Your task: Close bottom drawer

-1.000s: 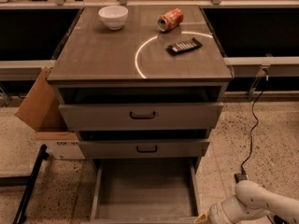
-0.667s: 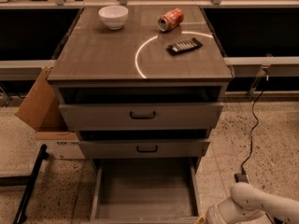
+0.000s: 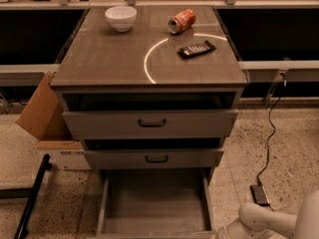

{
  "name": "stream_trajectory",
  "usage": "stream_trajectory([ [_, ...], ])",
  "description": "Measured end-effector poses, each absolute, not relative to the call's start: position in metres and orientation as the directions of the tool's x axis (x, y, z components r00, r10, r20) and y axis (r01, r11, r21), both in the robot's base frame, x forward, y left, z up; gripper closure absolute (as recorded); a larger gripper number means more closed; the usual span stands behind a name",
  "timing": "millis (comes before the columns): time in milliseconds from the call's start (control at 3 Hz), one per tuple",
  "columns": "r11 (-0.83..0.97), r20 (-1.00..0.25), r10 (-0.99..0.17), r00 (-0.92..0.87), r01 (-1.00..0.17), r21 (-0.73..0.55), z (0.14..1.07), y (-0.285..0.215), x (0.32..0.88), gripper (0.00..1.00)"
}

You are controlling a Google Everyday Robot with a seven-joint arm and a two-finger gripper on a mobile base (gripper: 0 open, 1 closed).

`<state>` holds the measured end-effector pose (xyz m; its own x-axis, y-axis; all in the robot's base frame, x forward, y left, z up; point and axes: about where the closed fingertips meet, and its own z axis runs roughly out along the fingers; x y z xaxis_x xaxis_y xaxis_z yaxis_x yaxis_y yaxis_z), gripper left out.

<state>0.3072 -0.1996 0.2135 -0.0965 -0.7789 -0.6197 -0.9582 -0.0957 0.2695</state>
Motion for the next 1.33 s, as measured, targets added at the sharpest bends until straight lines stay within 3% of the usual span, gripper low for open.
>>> stream_trajectory([
  [1333, 0.019, -0.646, -0.751, -0.139, -0.982, 0.19, 0.168, -0.199, 0.343, 1.0],
])
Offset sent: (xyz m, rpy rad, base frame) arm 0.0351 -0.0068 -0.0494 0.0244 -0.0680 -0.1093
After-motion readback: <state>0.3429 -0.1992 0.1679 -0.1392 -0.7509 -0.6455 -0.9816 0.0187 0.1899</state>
